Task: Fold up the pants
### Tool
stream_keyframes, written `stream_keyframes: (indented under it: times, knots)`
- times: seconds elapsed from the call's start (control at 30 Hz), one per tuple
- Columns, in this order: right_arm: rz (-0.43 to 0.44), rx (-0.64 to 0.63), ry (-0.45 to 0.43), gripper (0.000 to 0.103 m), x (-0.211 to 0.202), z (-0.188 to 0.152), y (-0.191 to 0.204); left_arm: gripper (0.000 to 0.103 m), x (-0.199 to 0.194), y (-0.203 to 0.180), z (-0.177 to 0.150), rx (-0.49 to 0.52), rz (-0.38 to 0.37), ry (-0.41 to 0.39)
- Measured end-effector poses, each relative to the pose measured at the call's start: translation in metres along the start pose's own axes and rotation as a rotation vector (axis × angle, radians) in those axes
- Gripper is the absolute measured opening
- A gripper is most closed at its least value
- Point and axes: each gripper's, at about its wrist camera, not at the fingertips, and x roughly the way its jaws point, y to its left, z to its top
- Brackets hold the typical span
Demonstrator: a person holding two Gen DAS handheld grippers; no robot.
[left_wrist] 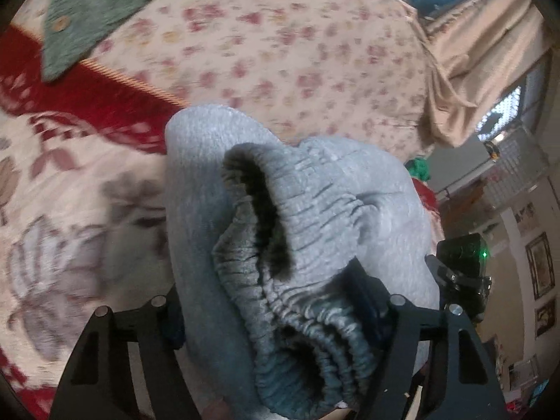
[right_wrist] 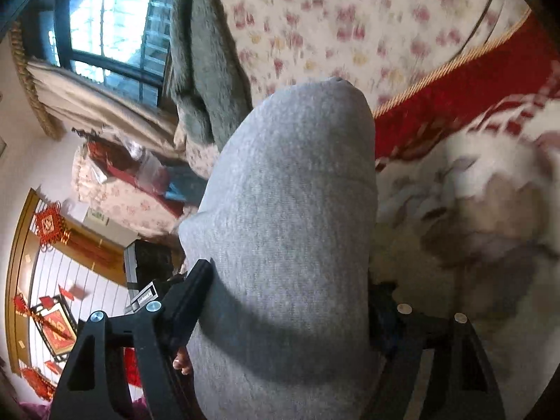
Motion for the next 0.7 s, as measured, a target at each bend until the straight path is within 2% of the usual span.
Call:
stream_keyframes:
  times: [0.13,0.27,0.5,0.63,0.7]
  knots:
    - [-0.056,0.003,-0.06,0.083,-0.051,0.006,-0.009,0.073,0.031,-0.041,-0.002,0.034,-0.046,0.024]
    - [-0.111,0.048,-0.085,0.083,-0.085,0.002,-0.036,0.073,0.068,-0.064,-0.012,0.028,-0.059,0.075]
    - [-0.192,0.153,-0.053,0.083,-0.088,-0.001,-0.095,0.073,0.125,-0.064,-0.037,-0.018,0.004,0.152]
    - [-0.201,0.19,-0.06,0.088,-0.089,-0.002,-0.107,0.075,0.126,-0.066,-0.041,0.006,0.019,0.133]
    - [-0.241,0.19,-0.063,0.091,-0.09,0.0,-0.106,0.082,0.127,-0.067,-0.044,0.016,0.023,0.135]
